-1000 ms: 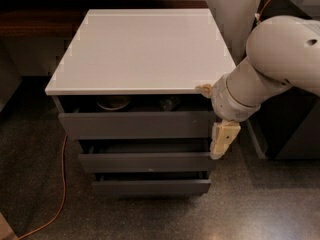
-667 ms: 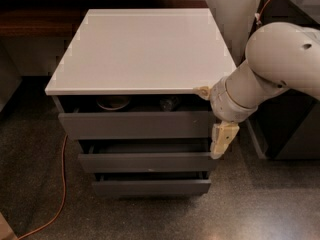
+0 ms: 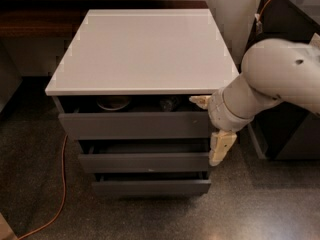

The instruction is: Pick blue plastic bottle from top drawer and place on counter

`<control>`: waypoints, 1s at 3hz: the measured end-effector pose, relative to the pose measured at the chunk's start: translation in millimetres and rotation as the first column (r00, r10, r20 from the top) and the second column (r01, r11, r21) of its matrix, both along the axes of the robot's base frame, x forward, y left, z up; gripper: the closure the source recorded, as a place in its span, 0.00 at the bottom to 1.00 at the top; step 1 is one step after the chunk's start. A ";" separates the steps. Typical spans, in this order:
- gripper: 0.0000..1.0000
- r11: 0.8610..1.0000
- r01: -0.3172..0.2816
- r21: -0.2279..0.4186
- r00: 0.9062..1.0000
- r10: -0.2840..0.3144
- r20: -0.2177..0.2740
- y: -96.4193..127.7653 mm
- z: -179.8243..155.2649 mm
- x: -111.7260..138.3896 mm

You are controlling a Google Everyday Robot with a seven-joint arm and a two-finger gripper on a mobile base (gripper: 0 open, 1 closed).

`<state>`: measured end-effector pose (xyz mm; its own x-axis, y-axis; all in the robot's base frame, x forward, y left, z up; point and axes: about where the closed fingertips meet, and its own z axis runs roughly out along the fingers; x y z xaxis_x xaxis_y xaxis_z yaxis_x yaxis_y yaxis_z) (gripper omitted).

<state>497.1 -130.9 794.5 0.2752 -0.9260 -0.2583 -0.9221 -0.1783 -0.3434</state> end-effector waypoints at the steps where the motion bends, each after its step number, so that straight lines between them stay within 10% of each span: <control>1: 0.00 1.000 -0.027 0.009 0.999 0.027 0.017 6.4 -21.9 3.3; 3: 0.00 0.997 -0.075 0.033 0.994 0.072 0.087 19.1 -60.8 53.1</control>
Offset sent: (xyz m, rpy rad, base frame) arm 0.0547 0.0217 -0.0722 0.0533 -0.0977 0.0865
